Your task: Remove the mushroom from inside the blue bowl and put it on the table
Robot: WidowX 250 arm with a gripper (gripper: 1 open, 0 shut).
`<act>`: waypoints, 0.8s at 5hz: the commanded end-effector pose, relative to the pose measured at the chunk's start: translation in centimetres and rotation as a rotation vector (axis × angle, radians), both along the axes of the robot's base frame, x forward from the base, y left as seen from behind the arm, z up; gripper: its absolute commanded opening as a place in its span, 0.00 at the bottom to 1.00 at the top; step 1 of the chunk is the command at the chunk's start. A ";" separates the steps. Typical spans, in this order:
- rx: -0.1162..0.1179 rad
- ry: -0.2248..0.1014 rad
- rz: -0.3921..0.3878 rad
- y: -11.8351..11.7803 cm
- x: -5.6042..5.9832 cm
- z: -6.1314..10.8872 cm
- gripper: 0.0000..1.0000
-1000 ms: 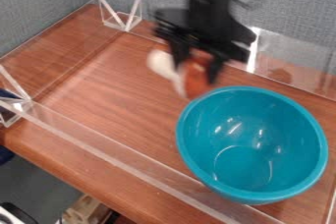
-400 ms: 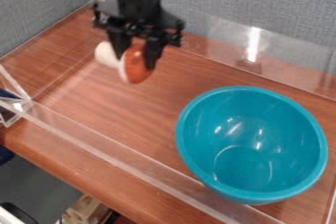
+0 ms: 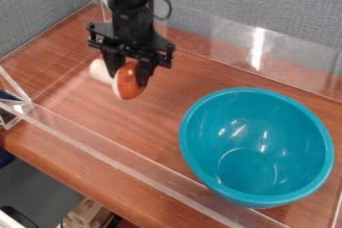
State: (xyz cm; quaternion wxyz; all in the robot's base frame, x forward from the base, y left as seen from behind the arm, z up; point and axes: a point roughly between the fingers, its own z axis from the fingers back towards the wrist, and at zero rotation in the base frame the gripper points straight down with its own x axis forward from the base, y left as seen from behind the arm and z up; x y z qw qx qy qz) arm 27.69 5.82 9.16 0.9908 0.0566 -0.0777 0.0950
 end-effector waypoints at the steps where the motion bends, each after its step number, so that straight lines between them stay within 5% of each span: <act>1: 0.012 -0.035 0.009 0.6 1.0 0.7 0.00; 4: 0.011 -0.028 0.024 1.7 2.1 -0.1 0.00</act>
